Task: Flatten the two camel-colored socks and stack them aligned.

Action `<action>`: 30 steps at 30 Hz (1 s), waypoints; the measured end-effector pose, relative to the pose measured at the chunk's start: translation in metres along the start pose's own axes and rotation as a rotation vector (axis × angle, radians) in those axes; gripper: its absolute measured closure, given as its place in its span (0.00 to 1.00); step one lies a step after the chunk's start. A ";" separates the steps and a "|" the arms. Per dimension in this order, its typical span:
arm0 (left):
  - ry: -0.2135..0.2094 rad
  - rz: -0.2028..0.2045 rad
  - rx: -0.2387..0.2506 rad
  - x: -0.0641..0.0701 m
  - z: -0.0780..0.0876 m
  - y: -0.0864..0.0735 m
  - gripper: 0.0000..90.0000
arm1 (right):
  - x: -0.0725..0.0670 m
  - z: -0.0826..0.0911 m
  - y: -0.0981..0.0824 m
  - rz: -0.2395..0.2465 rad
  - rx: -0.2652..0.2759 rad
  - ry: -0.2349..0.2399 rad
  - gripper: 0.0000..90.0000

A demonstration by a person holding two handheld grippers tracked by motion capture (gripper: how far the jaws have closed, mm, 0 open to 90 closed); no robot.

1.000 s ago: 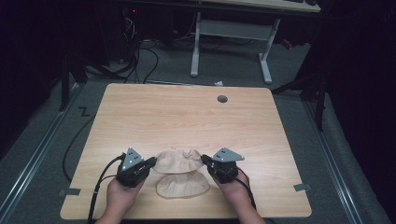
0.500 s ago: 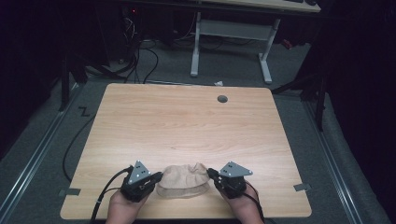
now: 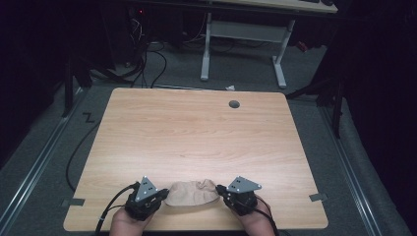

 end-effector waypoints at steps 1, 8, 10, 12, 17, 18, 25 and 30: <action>0.004 -0.006 -0.011 0.000 -0.002 -0.002 0.97 | 0.000 -0.001 -0.001 0.003 -0.007 0.000 0.96; 0.010 -0.046 -0.082 0.003 -0.014 -0.013 0.97 | 0.001 -0.012 -0.011 0.009 -0.077 -0.001 0.96; 0.018 -0.060 -0.092 0.002 -0.015 -0.014 0.97 | 0.001 -0.014 -0.014 0.004 -0.094 0.000 0.96; 0.021 -0.062 -0.102 0.000 -0.018 -0.016 0.97 | 0.001 -0.015 -0.016 0.004 -0.104 0.004 0.96; 0.026 -0.067 -0.116 -0.001 -0.022 -0.017 0.97 | 0.002 -0.017 -0.019 0.004 -0.122 0.003 0.96; 0.029 -0.078 -0.119 -0.002 -0.023 -0.017 0.97 | 0.002 -0.017 -0.019 0.003 -0.121 0.002 0.96; 0.033 -0.065 -0.109 -0.018 -0.036 -0.009 0.97 | 0.007 -0.024 -0.014 -0.006 -0.115 -0.006 0.96; 0.035 -0.019 -0.095 -0.032 -0.044 -0.004 0.96 | 0.015 -0.037 -0.004 -0.024 -0.104 -0.023 0.95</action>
Point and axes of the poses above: each handheld gripper's, and its own axes: z roughly backward along the jaws, y roughly out of its top, x roughly to its right, the point moved 9 cm from there along -z, roughly forward along the jaws, and after that the axes turned 7 degrees about -z, right-handed, at the moved point
